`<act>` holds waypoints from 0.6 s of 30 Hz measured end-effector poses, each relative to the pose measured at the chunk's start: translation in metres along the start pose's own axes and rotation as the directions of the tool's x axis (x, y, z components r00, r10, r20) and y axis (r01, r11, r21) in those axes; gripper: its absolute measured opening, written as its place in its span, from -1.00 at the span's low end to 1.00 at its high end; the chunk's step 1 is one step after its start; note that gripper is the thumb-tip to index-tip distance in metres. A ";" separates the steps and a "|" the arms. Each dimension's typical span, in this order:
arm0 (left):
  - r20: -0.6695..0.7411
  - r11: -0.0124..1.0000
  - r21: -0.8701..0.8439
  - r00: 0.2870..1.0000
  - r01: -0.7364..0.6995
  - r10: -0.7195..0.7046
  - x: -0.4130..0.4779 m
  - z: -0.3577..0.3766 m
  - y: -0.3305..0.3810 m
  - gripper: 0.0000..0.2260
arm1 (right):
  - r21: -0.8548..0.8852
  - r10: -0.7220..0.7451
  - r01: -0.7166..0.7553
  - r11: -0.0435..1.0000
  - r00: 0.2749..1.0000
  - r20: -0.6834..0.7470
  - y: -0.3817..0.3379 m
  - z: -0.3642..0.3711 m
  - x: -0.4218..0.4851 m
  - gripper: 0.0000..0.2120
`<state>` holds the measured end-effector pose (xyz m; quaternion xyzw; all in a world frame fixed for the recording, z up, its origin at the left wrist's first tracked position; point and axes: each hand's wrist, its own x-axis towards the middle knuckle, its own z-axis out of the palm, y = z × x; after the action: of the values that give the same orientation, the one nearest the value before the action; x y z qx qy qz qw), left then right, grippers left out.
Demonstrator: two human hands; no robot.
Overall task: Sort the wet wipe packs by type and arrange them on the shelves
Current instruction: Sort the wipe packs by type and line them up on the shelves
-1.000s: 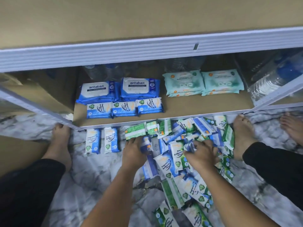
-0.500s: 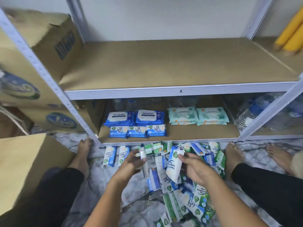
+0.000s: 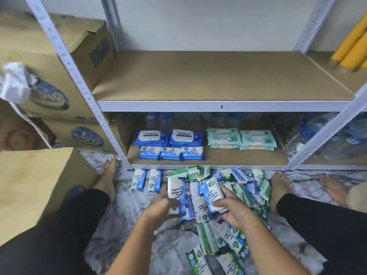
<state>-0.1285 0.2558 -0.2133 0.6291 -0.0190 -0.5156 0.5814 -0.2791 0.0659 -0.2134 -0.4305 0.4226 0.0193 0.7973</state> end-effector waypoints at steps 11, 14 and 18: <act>-0.146 0.957 0.245 0.970 -0.157 0.196 0.004 -0.009 0.015 -0.61 | -0.343 -0.398 0.310 0.887 0.889 -0.228 -0.026 0.000 0.001 -0.68; -0.181 0.930 0.266 0.934 -0.254 0.307 -0.001 -0.012 0.023 -0.41 | -0.195 -0.426 0.383 0.903 0.859 -0.284 -0.021 0.011 0.009 -0.81; -0.164 0.912 0.316 0.931 -0.263 0.325 -0.005 -0.016 0.025 -0.46 | -0.166 -0.372 0.342 0.925 0.904 -0.210 -0.017 0.025 0.016 -0.71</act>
<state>-0.1059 0.2627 -0.1948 0.7485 -0.1265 -0.3428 0.5533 -0.2459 0.0674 -0.2065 -0.5491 0.4268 -0.1525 0.7022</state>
